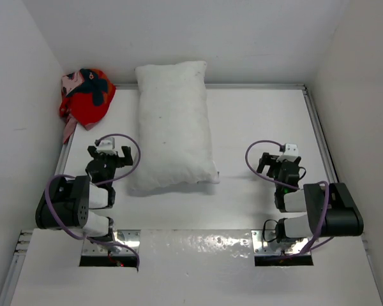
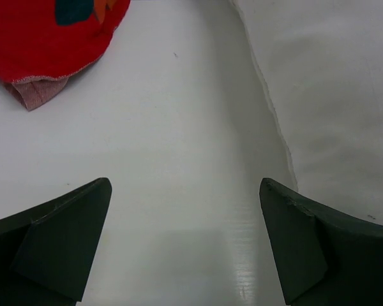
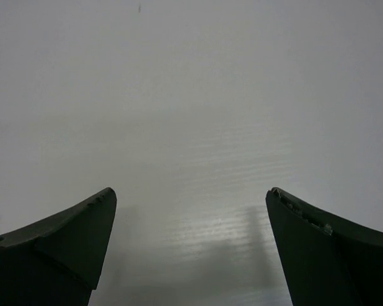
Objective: Put the pillow into the pillowcase
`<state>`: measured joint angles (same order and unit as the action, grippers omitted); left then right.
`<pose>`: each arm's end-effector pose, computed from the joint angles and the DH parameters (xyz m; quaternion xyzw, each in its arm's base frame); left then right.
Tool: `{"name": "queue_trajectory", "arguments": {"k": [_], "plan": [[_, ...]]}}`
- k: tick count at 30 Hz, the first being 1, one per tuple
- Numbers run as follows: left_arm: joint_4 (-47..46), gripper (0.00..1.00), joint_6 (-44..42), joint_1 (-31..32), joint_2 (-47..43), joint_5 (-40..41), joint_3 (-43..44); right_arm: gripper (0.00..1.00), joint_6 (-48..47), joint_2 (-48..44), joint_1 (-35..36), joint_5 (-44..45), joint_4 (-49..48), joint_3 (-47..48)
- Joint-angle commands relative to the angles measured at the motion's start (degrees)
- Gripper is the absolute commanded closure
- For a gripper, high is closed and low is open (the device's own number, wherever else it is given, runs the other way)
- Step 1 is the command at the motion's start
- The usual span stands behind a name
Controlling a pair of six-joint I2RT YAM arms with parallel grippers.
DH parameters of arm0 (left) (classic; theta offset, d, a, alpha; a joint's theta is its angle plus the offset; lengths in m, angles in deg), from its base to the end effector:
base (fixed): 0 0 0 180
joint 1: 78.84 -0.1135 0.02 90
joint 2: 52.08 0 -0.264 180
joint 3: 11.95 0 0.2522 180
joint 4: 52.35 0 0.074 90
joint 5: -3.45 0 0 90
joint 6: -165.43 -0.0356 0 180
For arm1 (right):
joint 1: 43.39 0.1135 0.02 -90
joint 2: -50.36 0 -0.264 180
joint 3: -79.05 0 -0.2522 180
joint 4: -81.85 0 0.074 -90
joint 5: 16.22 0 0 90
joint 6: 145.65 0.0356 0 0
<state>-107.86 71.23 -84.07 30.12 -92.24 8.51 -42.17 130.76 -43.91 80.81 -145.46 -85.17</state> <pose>0.2118 0.0158 0.1410 0.0265 0.7438 0.0180 0.6676 0.1884 -0.0061 0.1134 0.1340 0.7935 0.0177 0.5933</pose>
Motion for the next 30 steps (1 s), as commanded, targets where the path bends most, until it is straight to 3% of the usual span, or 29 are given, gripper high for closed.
{"name": "queue_trajectory", "arguments": {"k": [1,4,6,8,9,10,11,12,14,15,16,17,18,19,21,24,26,28,29,30], "plan": [[-2.97,0.0,0.17,-0.65,-0.02,-1.43,1.21,0.01,-0.9,-5.41,0.07,-2.54,11.13,2.25],[-3.06,0.0,-0.18,-0.65,-0.02,-2.38,1.3,0.01,-0.56,-10.79,0.07,-3.07,33.83,16.71],[-2.45,0.0,-1.32,-0.74,-0.54,-6.14,1.91,0.01,-3.79,-10.71,0.07,-5.96,41.71,28.4],[16.98,0.0,-2.12,-0.92,-5.97,-7.22,9.44,0.01,-7.65,-9.74,1.03,-9.74,52.25,36.35],[24.72,0.0,-6.73,-0.92,-7.38,-9.84,14.17,0.01,-9.76,-9.21,2.17,-9.75,55.68,44.22],[33.59,0.0,-11.83,-0.92,-8.01,-12.3,25.09,0.01,-12.48,-7.47,3.05,-8.97,60.33,48.04],[47.86,0.0,-15.7,-0.83,-7.67,-13.8,29.9,0.01,-21.12,-6.23,4.19,-9.13,60.98,51.21],[51.22,0.0,-17.92,-0.83,-7.4,-12.16,33.87,0.01,-24.86,-4.65,4.38,-9.4,62.64,57.68],[51.09,0.0,-15.67,-0.92,-9.06,-5.59,37.59,0.01,-23.08,2.45,3.86,-2.61,62.05,65.44],[50.3,0.0,-14.96,-0.83,-10.2,-1.12,37.86,0.01,-21.4,6.13,2.29,-4.37,64.66,78.27],[48.46,0.0,-15.47,-0.83,-10.73,0.06,37.69,0.01,-20.08,14.96,-0.51,-11.35,73.56,85.79],[47.58,0.0,-15.92,-0.74,-11.0,0.94,37.77,0.01,-16.67,19.49,-4.8,-20.91,76.52,92.22],[46.7,0.0,-15.05,-0.83,-11.44,3.73,37.95,0.01,-15.33,23.71,-5.54,-21.0,78.37,103.77],[45.38,0.0,-13.74,-0.74,-11.7,5.76,38.47,0.01,-15.67,30.88,-5.9,-20.57,82.22,109.02],[45.1,0.0,-9.18,-0.74,-11.36,14.95,41.09,0.01,-17.87,35.6,-5.9,-19.07,84.63,119.47],[47.47,0.0,-8.35,-1.0,-9.69,20.99,46.1,0.01,-10.77,36.41,-4.59,-21.78,79.56,119.02],[50.54,0.0,-14.3,-1.36,-9.33,15.4,47.52,0.01,-16.42,34.05,2.67,-16.12,77.34,116.29],[55.11,0.0,-15.39,-1.36,-9.51,12.47,48.84,0.01,-29.65,32.37,13.45,-3.46,79.18,112.86],[57.39,0.0,-14.87,-1.44,-9.42,11.59,49.63,0.01,-31.13,32.1,16.57,-1.68,79.71,112.94],[59.67,0.0,-14.69,-1.79,-8.72,9.67,51.38,0.01,-30.62,32.01,18.86,-5.23,81.71,113.46]]}}
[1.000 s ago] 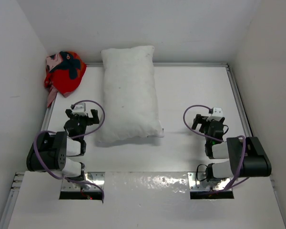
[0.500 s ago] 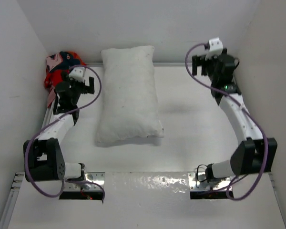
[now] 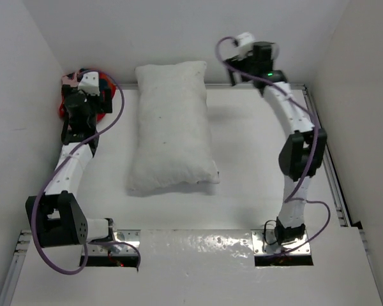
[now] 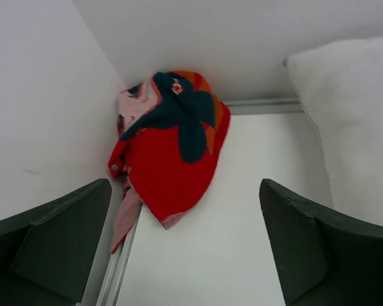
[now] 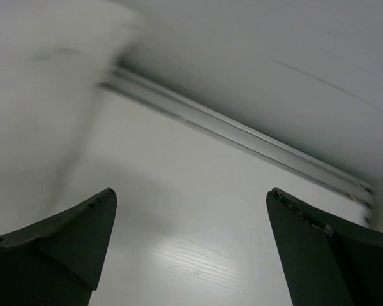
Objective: Put the pillow into the pillowcase
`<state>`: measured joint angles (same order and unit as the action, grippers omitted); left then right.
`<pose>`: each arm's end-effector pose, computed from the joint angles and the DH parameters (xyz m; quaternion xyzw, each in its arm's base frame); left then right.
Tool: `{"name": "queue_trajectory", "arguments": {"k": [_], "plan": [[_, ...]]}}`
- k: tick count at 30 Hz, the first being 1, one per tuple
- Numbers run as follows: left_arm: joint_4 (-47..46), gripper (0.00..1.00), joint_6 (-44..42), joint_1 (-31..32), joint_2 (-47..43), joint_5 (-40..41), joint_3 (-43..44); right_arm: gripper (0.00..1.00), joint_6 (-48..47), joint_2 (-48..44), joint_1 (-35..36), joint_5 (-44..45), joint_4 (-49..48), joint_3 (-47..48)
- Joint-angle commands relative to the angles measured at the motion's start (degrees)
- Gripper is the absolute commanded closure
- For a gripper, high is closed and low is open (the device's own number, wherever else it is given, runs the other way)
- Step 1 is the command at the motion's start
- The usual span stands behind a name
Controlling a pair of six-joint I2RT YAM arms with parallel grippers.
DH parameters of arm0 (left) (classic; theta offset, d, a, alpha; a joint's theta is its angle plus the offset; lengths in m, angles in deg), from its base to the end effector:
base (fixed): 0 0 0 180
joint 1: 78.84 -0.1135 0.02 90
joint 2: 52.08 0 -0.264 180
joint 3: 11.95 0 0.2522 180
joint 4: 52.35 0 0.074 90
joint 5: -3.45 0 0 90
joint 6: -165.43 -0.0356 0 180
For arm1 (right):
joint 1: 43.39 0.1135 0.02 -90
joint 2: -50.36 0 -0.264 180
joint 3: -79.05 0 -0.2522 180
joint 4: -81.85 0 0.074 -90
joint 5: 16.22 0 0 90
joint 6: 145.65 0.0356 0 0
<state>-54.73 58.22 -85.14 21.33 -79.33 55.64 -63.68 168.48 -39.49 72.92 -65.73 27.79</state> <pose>0.3023 0.0379 0.3344 0.0261 0.7274 0.1843 0.6605 0.4929 0.0341 0.3521 -0.0902 0.8231 -0.0140 0.5605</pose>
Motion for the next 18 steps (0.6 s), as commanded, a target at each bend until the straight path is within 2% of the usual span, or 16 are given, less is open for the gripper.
{"name": "queue_trajectory", "arguments": {"k": [1,2,4,5,6,7,8,9,10,11,12,13,16,18], "plan": [[11.87,0.0,-1.25,-2.03,0.85,-5.44,5.58,0.01,-3.62,-5.71,17.51,-1.03,2.7,1.03],[14.79,0.03,0.5,-2.91,1.91,-8.6,6.98,0.01,-0.18,-5.63,18.5,-5.86,2.7,0.6],[25.16,0.15,2.61,-5.37,10.21,-10.03,15.12,0.01,9.9,-5.28,21.74,-13.08,0.25,-3.24],[29.46,0.18,2.19,-6.34,14.01,-10.99,19.0,0.01,11.53,-5.1,23.33,-12.59,-0.8,-5.18],[39.59,0.21,1.4,-8.7,17.96,-12.13,23.39,0.12,12.85,-4.66,26.48,-11.28,-3.42,-7.12],[45.35,0.31,0.0,-9.68,22.96,-13.8,29.0,0.23,15.3,-4.14,27.99,-7.87,-4.49,-9.14],[51.59,0.33,-2.8,-10.56,33.54,-15.56,41.67,0.32,16.89,-3.26,29.48,-6.45,-4.94,-10.55],[62.52,0.33,-3.52,-11.44,38.69,-15.4,47.98,0.38,19.26,-0.73,31.93,-5.91,-3.99,-10.3],[66.46,0.3,-4.31,-11.62,43.79,-14.79,54.31,0.34,20.41,0.86,33.0,-4.77,-3.02,-9.78],[69.11,0.26,-4.93,-11.62,51.5,-11.91,63.16,0.23,21.03,2.36,33.97,-3.98,-1.71,-8.38],[70.01,0.08,-5.11,-11.71,53.84,-10.4,65.33,0.01,22.0,4.98,35.28,-2.84,0.48,-7.85],[68.54,0.01,-5.89,-11.71,55.34,-7.95,65.97,0.01,22.53,5.88,35.82,-0.3,1.38,-7.4],[58.44,0.0,-7.3,-11.54,57.81,-1.81,60.55,0.04,25.52,7.38,35.91,4.96,4.89,-9.41],[52.81,0.0,-7.83,-11.54,59.04,1.11,59.47,0.18,25.52,5.2,35.21,8.06,6.48,-13.09]]}}
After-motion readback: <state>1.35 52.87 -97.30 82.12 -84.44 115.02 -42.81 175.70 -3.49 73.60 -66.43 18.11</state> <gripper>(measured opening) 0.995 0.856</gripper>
